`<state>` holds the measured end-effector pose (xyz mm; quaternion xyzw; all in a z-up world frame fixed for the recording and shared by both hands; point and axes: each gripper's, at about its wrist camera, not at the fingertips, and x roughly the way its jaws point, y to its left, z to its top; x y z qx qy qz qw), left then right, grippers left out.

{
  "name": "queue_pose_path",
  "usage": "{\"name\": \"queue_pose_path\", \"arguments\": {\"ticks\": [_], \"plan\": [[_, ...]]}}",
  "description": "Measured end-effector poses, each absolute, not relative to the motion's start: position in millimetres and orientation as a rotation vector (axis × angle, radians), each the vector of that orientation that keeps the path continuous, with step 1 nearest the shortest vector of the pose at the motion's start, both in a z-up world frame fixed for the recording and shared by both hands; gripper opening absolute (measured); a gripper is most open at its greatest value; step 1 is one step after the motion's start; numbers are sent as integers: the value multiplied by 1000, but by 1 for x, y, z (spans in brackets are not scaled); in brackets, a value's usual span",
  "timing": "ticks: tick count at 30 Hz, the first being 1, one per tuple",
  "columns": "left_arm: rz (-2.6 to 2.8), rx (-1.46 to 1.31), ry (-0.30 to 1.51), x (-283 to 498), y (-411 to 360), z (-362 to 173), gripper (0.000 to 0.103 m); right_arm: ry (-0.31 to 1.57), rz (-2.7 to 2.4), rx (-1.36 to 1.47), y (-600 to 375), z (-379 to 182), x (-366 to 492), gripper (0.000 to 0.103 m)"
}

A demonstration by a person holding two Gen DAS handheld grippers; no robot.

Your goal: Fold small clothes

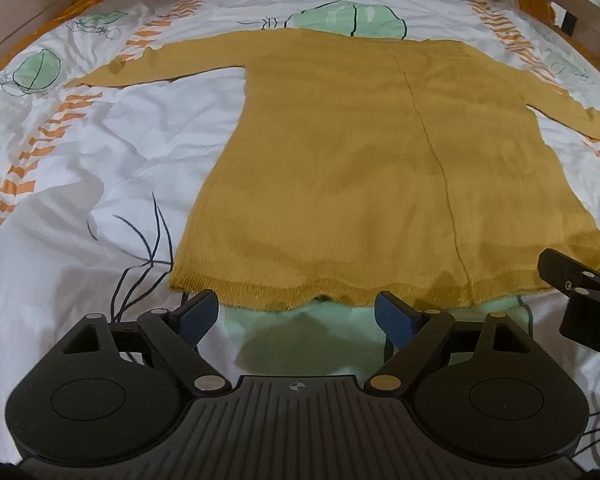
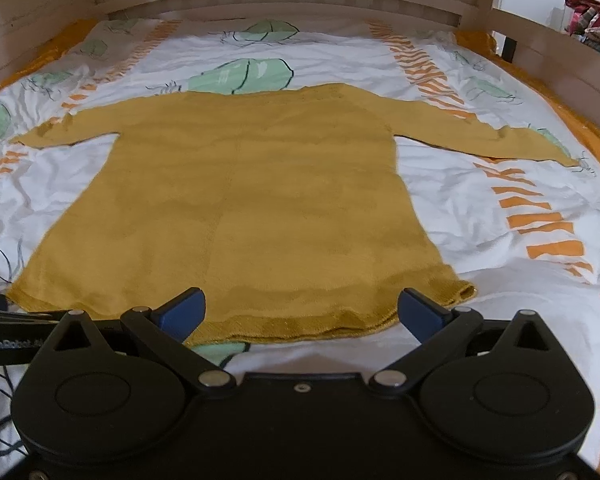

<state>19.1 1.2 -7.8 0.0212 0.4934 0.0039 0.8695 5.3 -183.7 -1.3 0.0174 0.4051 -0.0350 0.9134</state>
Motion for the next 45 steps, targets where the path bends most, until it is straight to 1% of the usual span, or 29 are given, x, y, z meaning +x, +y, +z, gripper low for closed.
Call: {"name": "queue_pose_path", "arguments": {"ticks": [11,21,24,26,28,29,31,36,39,45], "plan": [[-5,19,1001,68,-5,3,86,754,-73,161,-238,21,38,102],[-12,5,949,127,-25,3,85,648,-140,155,-308,32,78,102],[-4,-2,917,147,-32,-2,85,640,-171,146,-338,27,93,97],[2,-5,899,159,-37,-9,80,651,-190,147,-361,20,105,92],[-1,-16,892,170,-40,-15,79,669,-218,168,-387,10,118,85],[-4,-26,893,177,-41,-19,79,679,-237,190,-403,4,124,83],[-13,-66,880,188,-41,-27,78,686,-270,223,-431,-5,133,76],[4,-125,812,212,-40,-46,78,699,-391,248,-499,-28,162,75],[-7,-119,815,226,-45,-59,78,689,-459,295,-537,-37,174,75],[35,37,737,229,-73,-78,81,669,-554,432,-598,-55,188,75]]}}
